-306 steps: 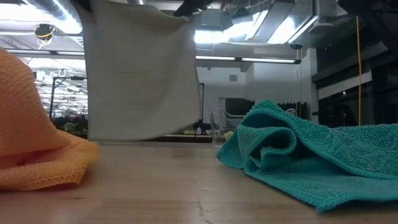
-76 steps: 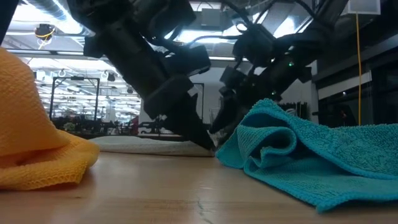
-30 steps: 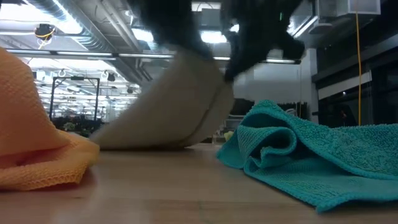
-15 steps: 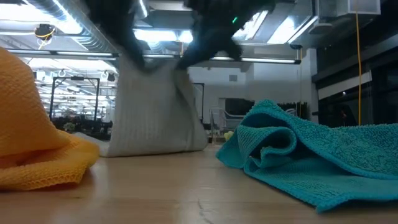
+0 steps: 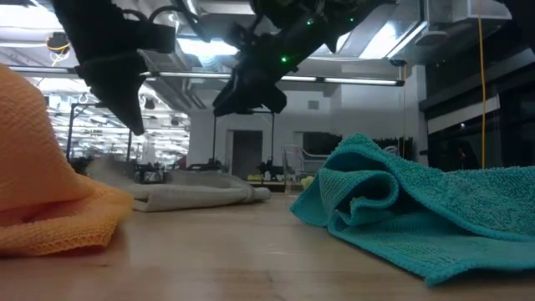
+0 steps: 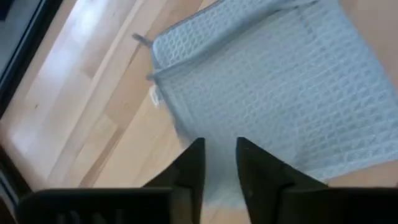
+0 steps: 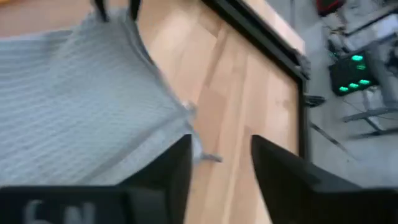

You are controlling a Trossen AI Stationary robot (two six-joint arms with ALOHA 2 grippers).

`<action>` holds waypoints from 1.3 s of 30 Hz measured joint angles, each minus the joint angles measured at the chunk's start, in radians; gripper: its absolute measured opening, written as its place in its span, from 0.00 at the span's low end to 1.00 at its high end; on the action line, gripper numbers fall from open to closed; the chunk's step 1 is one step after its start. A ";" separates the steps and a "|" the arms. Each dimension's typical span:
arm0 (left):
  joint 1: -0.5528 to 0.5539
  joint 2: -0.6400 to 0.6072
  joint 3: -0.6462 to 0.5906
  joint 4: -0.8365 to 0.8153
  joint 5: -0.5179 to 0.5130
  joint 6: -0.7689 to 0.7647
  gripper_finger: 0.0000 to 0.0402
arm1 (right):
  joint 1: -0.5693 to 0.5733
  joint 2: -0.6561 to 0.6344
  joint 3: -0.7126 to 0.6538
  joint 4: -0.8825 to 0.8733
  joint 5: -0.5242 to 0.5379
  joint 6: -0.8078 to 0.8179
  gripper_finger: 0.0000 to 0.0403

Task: Fold microfiber towels
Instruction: Fold the gray microfiber towel, then put the gray microfiber towel into the transparent bin

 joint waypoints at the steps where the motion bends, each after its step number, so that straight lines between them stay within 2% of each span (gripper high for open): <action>1: 0.000 0.000 0.000 -0.004 0.000 -0.005 0.24 | 0.000 -0.007 0.003 -0.009 0.019 0.009 0.46; 5: -0.011 0.000 0.000 -0.002 -0.002 -0.007 0.31 | 0.022 -0.059 0.025 -0.144 0.050 0.079 0.56; 7: -0.022 -0.002 0.001 -0.002 0.000 -0.017 0.32 | 0.040 -0.083 0.034 -0.238 0.018 0.133 0.58; 10: -0.040 -0.002 0.001 -0.029 0.002 -0.036 0.33 | 0.057 -0.097 0.032 -0.358 -0.144 0.236 0.57; 12: -0.054 -0.008 0.002 -0.108 -0.002 -0.074 0.33 | 0.066 -0.097 0.012 -0.371 -0.273 0.287 0.56; 14: -0.059 -0.029 0.002 -0.216 -0.015 -0.145 0.33 | 0.077 -0.092 -0.031 -0.331 -0.337 0.307 0.54; 16: -0.064 -0.073 0.002 -0.324 -0.027 -0.224 0.33 | 0.091 -0.077 -0.078 -0.239 -0.319 0.310 0.53; 19: -0.072 -0.158 0.002 -0.444 -0.062 -0.325 0.32 | 0.119 -0.039 -0.126 -0.110 -0.239 0.260 0.53; 24: -0.077 -0.288 0.002 -0.454 -0.148 -0.345 0.33 | 0.165 0.054 -0.138 -0.049 -0.195 0.167 0.52; 27: -0.077 -0.321 0.002 -0.456 -0.177 -0.343 0.33 | 0.183 0.107 -0.122 -0.043 -0.186 0.121 0.52; 32: -0.076 -0.330 0.002 -0.451 -0.200 -0.334 0.33 | 0.176 0.232 -0.009 -0.043 -0.159 0.112 0.52; 34: -0.076 -0.327 0.002 -0.433 -0.209 -0.329 0.33 | 0.167 0.289 0.063 -0.030 -0.105 0.114 0.52; 36: -0.076 -0.326 0.002 -0.417 -0.211 -0.313 0.33 | 0.158 0.330 0.137 -0.101 -0.086 0.115 0.52; 39: -0.076 -0.327 0.002 -0.415 -0.213 -0.309 0.33 | 0.140 0.374 0.231 -0.229 -0.127 0.132 0.52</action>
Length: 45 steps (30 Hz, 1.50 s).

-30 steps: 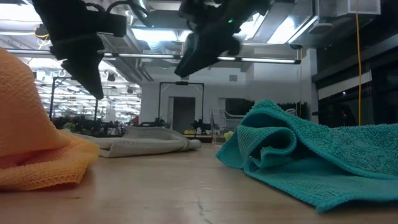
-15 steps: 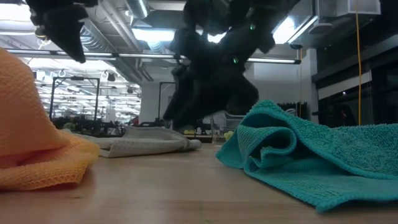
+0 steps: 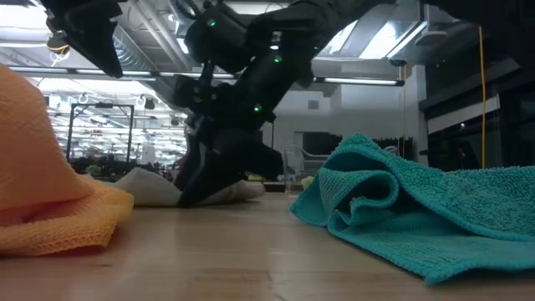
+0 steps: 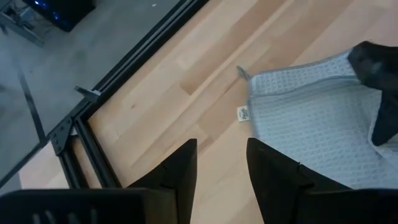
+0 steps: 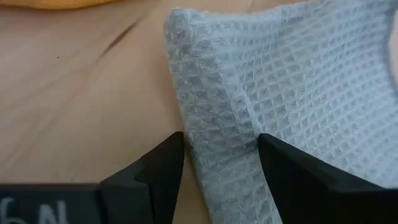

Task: Fold microfiber towels
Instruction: Put the gray microfiber towel into the transparent bin

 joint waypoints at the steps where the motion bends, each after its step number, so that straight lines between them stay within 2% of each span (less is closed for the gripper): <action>1: 0.000 0.000 0.000 0.002 0.000 0.004 0.33 | -0.003 0.011 0.020 -0.031 -0.007 0.015 0.52; 3: 0.000 0.000 0.000 0.003 0.000 0.015 0.33 | -0.007 0.018 0.043 -0.081 -0.017 0.066 0.49; 5: 0.000 0.000 0.000 0.005 -0.002 0.016 0.33 | -0.017 0.019 0.046 -0.111 -0.057 0.119 0.40; 9: 0.000 0.000 0.000 0.014 -0.037 0.016 0.33 | -0.035 0.000 0.044 -0.175 -0.102 0.174 0.09; 10: 0.000 0.000 0.000 0.017 -0.060 0.016 0.33 | -0.037 -0.006 0.044 -0.182 -0.097 0.169 0.05; 12: 0.003 0.000 0.000 0.025 -0.122 0.016 0.33 | -0.040 -0.031 0.040 -0.221 -0.040 0.175 0.04; 17: 0.024 0.000 0.000 0.051 -0.227 0.017 0.33 | -0.073 -0.146 0.033 -0.357 -0.008 0.163 0.02; 21: 0.038 0.000 0.000 0.062 -0.224 0.016 0.33 | -0.105 -0.298 0.041 -0.434 0.083 0.178 0.02; 28: 0.038 0.000 0.000 0.118 -0.212 0.017 0.33 | -0.195 -0.527 0.041 -0.535 0.130 0.208 0.02; 34: 0.038 0.000 0.000 0.118 -0.209 0.017 0.33 | -0.290 -0.669 0.040 -0.556 0.295 0.195 0.02; 39: 0.038 0.000 0.000 0.118 -0.208 0.017 0.33 | -0.379 -0.733 0.041 -0.547 0.388 0.113 0.02; 45: 0.038 0.000 0.000 0.118 -0.207 0.018 0.33 | -0.498 -0.744 0.033 -0.541 0.395 0.048 0.02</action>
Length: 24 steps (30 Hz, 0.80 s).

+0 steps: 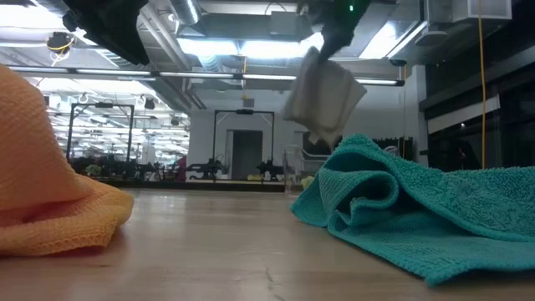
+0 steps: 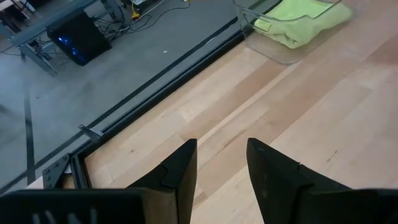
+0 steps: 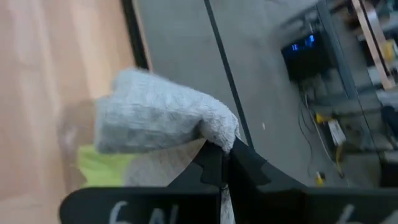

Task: Fold microfiber towels
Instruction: Put the gray microfiber towel into the transparent bin

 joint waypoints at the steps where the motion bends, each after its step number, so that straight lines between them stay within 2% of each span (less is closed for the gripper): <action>1: 0.000 0.000 0.000 0.000 0.000 0.000 0.33 | -0.017 0.004 -0.006 0.000 0.003 -0.002 0.02; 10: 0.000 0.000 0.000 0.000 0.000 0.001 0.33 | -0.156 0.045 -0.086 -0.002 -0.009 -0.005 0.02; 17: 0.000 0.000 0.000 0.000 0.000 0.001 0.33 | -0.189 0.047 -0.191 0.047 -0.014 0.003 0.02; 20: 0.000 0.000 0.000 -0.001 0.000 0.001 0.33 | -0.183 0.047 -0.275 0.121 -0.048 0.004 0.02; 22: 0.000 0.000 0.000 -0.001 0.000 0.001 0.33 | -0.172 0.047 -0.334 0.151 -0.106 0.020 0.03; 24: 0.000 0.000 0.000 -0.001 0.000 0.001 0.33 | -0.160 0.048 -0.384 0.175 -0.184 0.048 0.08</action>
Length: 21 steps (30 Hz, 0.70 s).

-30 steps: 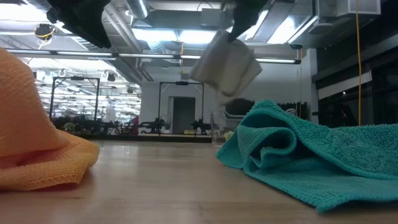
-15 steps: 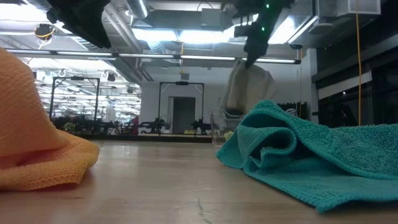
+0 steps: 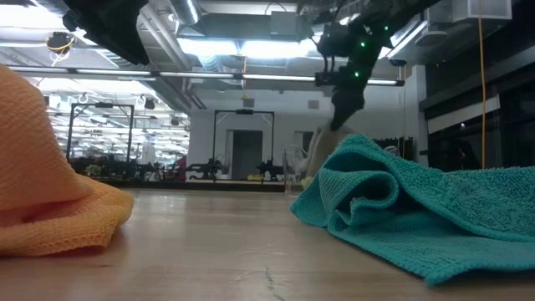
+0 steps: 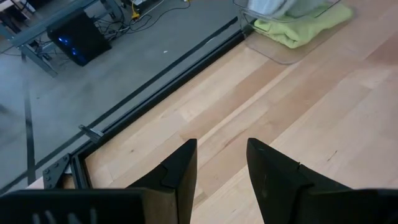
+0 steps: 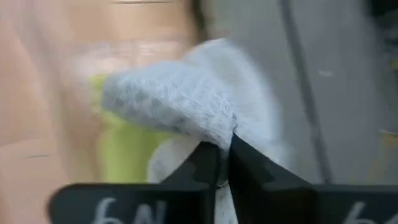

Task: Fold microfiber towels
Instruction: Put the gray microfiber towel into the transparent bin

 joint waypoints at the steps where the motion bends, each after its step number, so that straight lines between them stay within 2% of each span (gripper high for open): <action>1: 0.000 0.000 0.000 0.000 0.000 0.000 0.33 | 0.007 0.000 -0.022 0.008 -0.036 0.005 0.12; 9: 0.000 0.000 0.000 0.000 0.000 0.000 0.33 | 0.056 0.001 -0.062 -0.019 -0.177 0.059 0.40; 13: 0.000 0.000 0.000 0.000 0.000 0.000 0.33 | 0.056 0.001 -0.015 -0.104 -0.331 0.059 0.49; 15: 0.000 0.000 0.000 0.000 0.000 0.000 0.33 | 0.056 0.001 0.030 -0.182 -0.376 0.057 0.51; 18: 0.000 0.000 0.000 0.000 0.000 -0.001 0.33 | 0.057 -0.001 0.104 -0.223 -0.316 0.056 0.53; 21: 0.000 0.000 0.000 0.001 0.000 -0.001 0.33 | 0.052 -0.001 0.132 -0.165 -0.139 0.095 0.52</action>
